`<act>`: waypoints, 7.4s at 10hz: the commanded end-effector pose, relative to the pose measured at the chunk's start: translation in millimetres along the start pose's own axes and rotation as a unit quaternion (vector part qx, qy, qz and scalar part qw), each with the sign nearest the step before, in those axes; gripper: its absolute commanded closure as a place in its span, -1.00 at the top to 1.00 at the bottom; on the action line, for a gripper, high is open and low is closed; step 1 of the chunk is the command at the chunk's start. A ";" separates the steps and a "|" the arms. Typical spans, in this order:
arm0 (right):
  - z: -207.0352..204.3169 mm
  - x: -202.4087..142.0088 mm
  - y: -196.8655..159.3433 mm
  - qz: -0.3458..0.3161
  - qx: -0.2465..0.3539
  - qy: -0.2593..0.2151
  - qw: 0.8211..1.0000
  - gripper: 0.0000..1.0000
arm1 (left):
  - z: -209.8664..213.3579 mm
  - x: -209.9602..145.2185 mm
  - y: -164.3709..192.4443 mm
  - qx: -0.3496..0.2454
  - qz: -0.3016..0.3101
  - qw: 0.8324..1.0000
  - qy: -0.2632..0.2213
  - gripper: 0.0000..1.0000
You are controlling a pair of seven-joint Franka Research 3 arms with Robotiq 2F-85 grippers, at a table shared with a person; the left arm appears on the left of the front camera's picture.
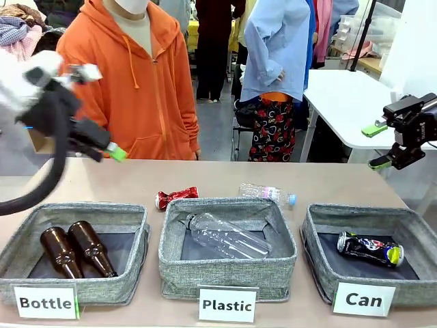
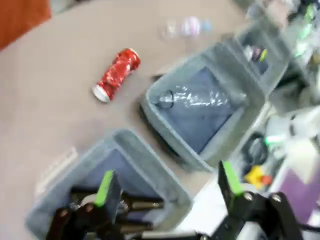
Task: Sort the can waste into the basket.
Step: Pick up the can waste from the table and place it in the right Fabric basket.
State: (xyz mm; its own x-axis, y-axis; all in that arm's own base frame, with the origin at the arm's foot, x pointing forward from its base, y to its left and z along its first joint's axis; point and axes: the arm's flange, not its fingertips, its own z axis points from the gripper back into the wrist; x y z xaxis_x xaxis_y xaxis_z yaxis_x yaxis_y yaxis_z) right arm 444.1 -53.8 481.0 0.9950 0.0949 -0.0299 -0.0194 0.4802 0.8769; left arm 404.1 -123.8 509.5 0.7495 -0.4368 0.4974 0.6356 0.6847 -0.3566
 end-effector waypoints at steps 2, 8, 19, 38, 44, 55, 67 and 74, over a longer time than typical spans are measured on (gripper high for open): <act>4.0 0.3 0.9 0.012 0.001 0.005 1.000 1.00 | -59.5 50.7 9.9 0.100 -0.200 0.973 0.048 1.00; 4.0 0.3 0.9 0.012 0.001 0.005 1.000 1.00 | -93.6 62.9 -4.9 0.106 -0.255 0.958 0.070 1.00; 4.0 0.3 0.9 0.012 0.001 0.005 1.000 1.00 | -180.9 139.8 90.2 0.000 -0.419 0.901 0.115 1.00; 4.0 0.3 0.9 0.012 0.001 0.005 1.000 1.00 | -16.9 -136.7 110.6 -0.068 -0.356 0.927 -0.097 1.00; 4.0 0.3 0.9 0.012 0.001 0.005 1.000 1.00 | -99.5 65.6 55.4 0.020 -0.378 0.925 0.045 1.00; 4.0 0.3 0.9 0.012 0.001 0.005 1.000 1.00 | -264.6 131.0 52.4 0.041 -0.407 0.882 0.235 1.00; 4.0 0.3 0.9 0.012 0.001 0.005 1.000 1.00 | -307.6 112.9 81.7 0.086 -0.427 0.856 0.279 0.49; 4.0 0.3 0.9 0.012 0.001 0.005 1.000 1.00 | -287.5 115.2 80.0 0.086 -0.417 0.870 0.249 -1.00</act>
State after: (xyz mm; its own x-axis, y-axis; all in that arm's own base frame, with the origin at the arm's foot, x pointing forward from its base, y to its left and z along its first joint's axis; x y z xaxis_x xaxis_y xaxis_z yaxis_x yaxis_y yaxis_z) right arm 444.8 -54.4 481.8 0.9950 0.0956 -0.0285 -0.0210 0.4803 0.8769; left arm 604.7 -293.1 303.4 0.0350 -0.9953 0.0898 0.9940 0.0440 0.1004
